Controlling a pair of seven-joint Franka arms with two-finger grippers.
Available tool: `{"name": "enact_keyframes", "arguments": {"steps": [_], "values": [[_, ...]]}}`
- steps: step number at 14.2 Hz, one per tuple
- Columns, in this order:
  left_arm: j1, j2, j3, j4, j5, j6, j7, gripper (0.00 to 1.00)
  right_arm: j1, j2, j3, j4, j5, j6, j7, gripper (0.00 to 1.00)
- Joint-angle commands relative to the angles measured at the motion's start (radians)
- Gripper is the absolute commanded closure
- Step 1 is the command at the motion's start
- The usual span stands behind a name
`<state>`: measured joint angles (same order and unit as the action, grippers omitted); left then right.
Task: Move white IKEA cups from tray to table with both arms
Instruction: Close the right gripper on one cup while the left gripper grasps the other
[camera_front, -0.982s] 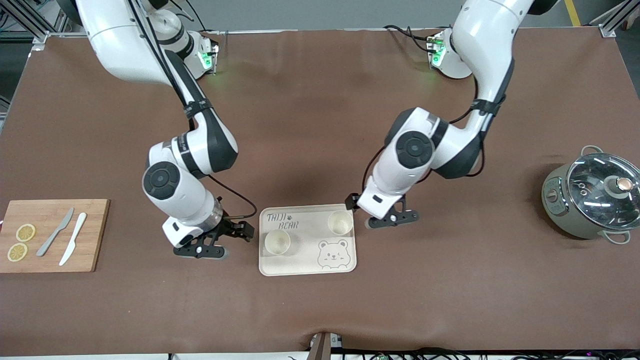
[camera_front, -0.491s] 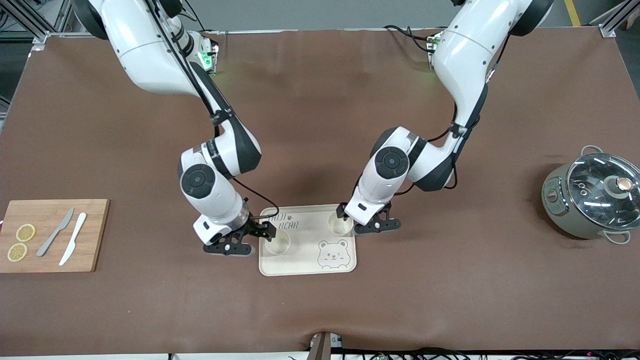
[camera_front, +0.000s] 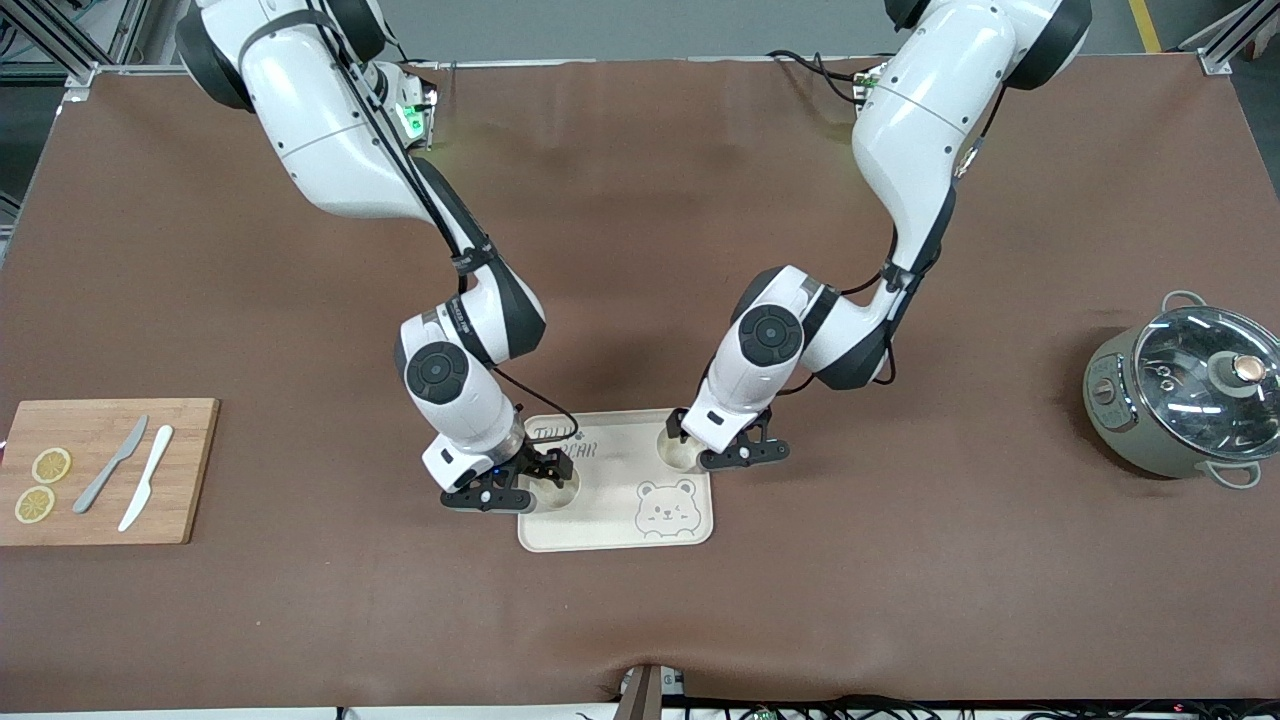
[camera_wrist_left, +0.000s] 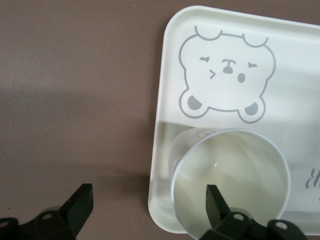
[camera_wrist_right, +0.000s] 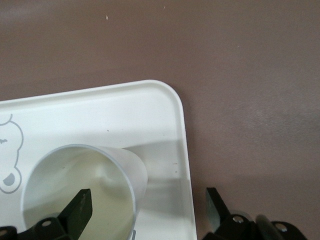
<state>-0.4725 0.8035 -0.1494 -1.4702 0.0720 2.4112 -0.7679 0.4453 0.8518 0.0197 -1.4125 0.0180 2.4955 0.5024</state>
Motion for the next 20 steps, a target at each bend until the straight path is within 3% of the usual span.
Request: {"name": "enact_keyframes", "arguments": {"steps": [1,4,6,7,8,12,15,20], "values": [[-0.012,-0.007,0.008,0.008,0.026,0.005,-0.031,0.39,0.010,0.020,-0.010,0.030,-0.021,0.002,0.025,0.00],[-0.014,-0.007,0.008,0.008,0.028,0.005,-0.031,0.70,0.015,0.020,-0.012,0.030,-0.023,0.002,0.025,0.00],[-0.018,-0.009,0.008,0.008,0.028,0.005,-0.033,0.85,0.013,0.020,-0.012,0.030,-0.023,0.000,0.022,0.00],[-0.021,-0.009,0.010,0.008,0.026,0.006,-0.036,0.92,0.013,0.020,-0.012,0.030,-0.023,-0.003,0.022,0.08],[-0.025,-0.009,0.010,0.010,0.028,0.006,-0.051,1.00,0.013,0.020,-0.012,0.032,-0.023,-0.004,0.022,0.31],[-0.032,-0.009,0.011,0.017,0.026,0.006,-0.082,1.00,0.013,0.020,-0.010,0.032,-0.021,-0.006,0.024,0.76],[-0.015,-0.041,0.013,0.033,0.028,-0.020,-0.071,1.00,0.013,0.018,-0.010,0.032,-0.021,-0.006,0.024,0.98],[0.038,-0.050,0.010,0.156,0.028,-0.292,0.002,1.00,0.013,0.018,-0.011,0.032,-0.023,-0.007,0.022,1.00]]}}
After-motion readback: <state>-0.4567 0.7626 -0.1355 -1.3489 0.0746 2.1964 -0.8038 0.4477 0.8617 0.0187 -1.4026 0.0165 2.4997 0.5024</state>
